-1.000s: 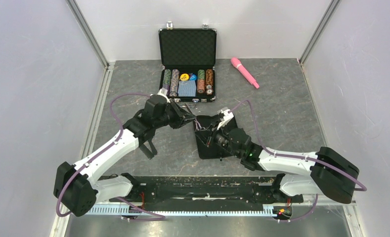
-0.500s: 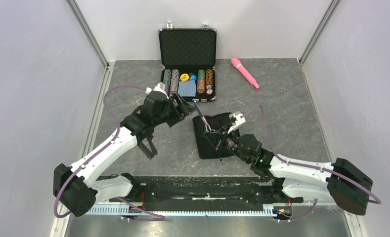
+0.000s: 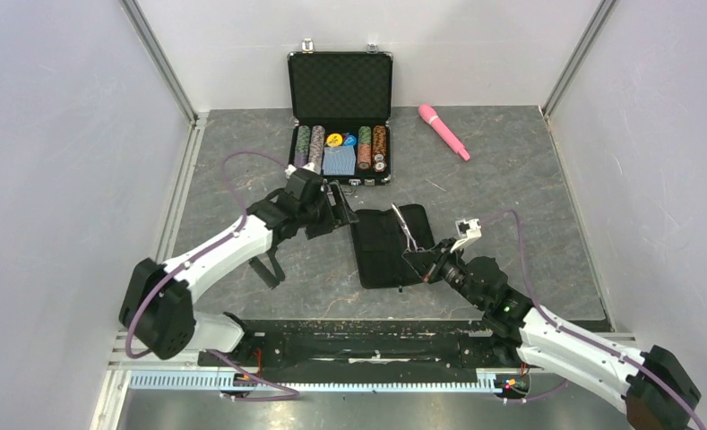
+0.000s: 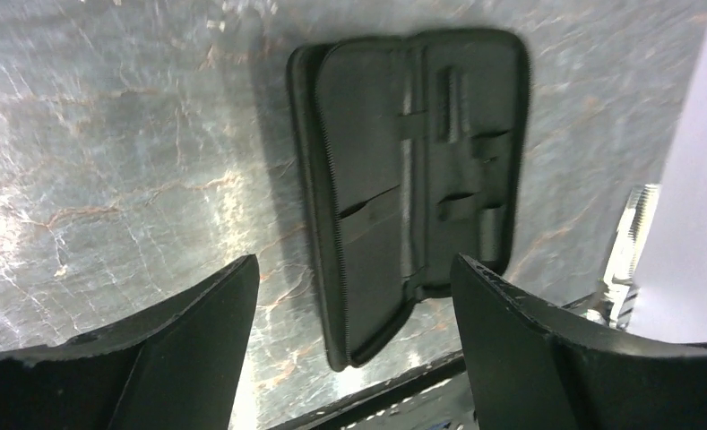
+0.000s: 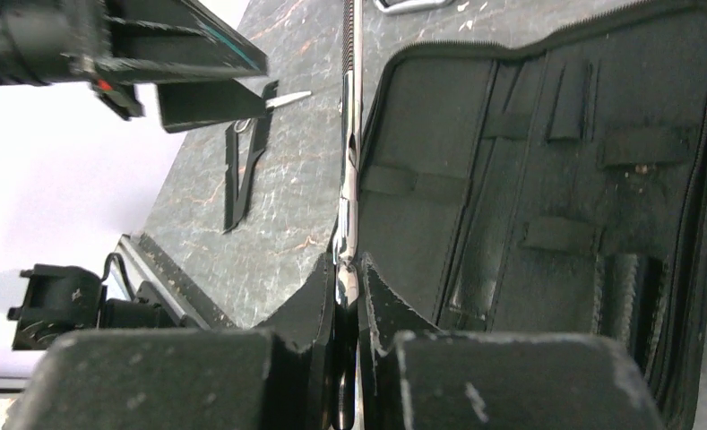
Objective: Sort the hair-cutting tools
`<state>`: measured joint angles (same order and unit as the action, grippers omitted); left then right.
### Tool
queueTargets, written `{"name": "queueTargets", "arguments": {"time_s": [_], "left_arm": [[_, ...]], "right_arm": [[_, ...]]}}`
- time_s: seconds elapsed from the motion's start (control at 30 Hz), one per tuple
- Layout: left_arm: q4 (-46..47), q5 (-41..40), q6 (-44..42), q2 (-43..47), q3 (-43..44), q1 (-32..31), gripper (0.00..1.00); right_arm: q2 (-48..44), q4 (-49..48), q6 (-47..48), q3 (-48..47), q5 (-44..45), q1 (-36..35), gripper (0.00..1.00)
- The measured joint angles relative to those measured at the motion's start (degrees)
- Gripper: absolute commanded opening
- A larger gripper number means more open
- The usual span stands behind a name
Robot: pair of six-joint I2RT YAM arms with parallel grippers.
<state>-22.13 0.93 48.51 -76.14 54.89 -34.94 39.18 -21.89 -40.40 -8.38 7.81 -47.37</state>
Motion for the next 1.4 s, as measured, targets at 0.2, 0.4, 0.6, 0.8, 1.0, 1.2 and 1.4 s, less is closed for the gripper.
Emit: {"name": "queueTargets", "arguments": {"time_s": [0.2,0.4,0.6,0.8,1.0,1.2,1.4], "left_arm": [[2.86,4.26,-0.07,-7.87,-2.58,-0.02,0.79],[5.84,6.23,-0.07,-15.98,-1.68,0.0,0.72],[8.83,6.71,0.11,-20.13,-1.16,0.0,0.56],[12.04,6.54,1.57,-20.44,-1.6,0.0,0.25],[15.56,4.59,5.14,-15.58,-7.8,0.68,0.02],[17.84,0.02,10.36,-5.77,-16.5,1.84,0.02],[18.05,-4.11,17.27,2.38,-24.26,2.14,0.02]], "right_arm": [[-4.7,4.42,-3.96,3.3,-5.38,4.17,0.0],[-5.38,7.04,-5.57,4.11,-8.7,6.4,0.0],[-4.52,7.26,-6.58,5.27,-10.93,6.75,0.0],[-2.71,7.37,-6.67,5.51,-12.28,7.15,0.0],[1.01,6.27,-6.67,5.51,-14.01,7.39,0.0],[3.19,5.4,-6.64,5.49,-15.54,7.5,0.0],[5.14,4.39,-6.75,4.55,-17.0,7.78,0.0]]}}
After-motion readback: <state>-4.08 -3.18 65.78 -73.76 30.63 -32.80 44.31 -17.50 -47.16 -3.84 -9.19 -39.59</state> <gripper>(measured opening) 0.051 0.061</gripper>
